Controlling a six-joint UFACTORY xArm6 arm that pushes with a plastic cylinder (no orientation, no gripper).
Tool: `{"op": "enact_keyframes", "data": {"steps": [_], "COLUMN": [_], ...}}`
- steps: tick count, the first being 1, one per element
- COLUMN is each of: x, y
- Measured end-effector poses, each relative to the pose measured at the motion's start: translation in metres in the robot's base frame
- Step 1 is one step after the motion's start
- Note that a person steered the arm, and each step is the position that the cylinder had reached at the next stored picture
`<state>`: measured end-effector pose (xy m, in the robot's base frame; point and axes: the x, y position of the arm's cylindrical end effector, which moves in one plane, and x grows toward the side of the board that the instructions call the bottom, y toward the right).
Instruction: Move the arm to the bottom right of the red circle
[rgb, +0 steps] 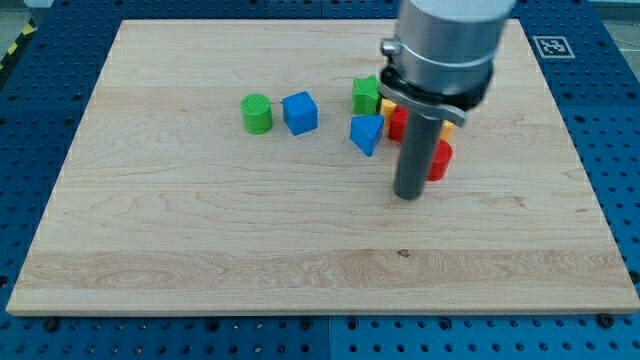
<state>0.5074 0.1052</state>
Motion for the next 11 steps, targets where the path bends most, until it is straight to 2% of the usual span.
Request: {"op": "enact_keyframes", "data": {"steps": [2, 3, 4, 5, 6, 8, 9, 10, 11], "x": [-0.006, -0.009, 0.035, 0.040, 0.018, -0.039, -0.026, 0.000, 0.003], "y": [0.119, 0.134, 0.110, 0.052, 0.035, 0.059, 0.056, 0.029, -0.002]}}
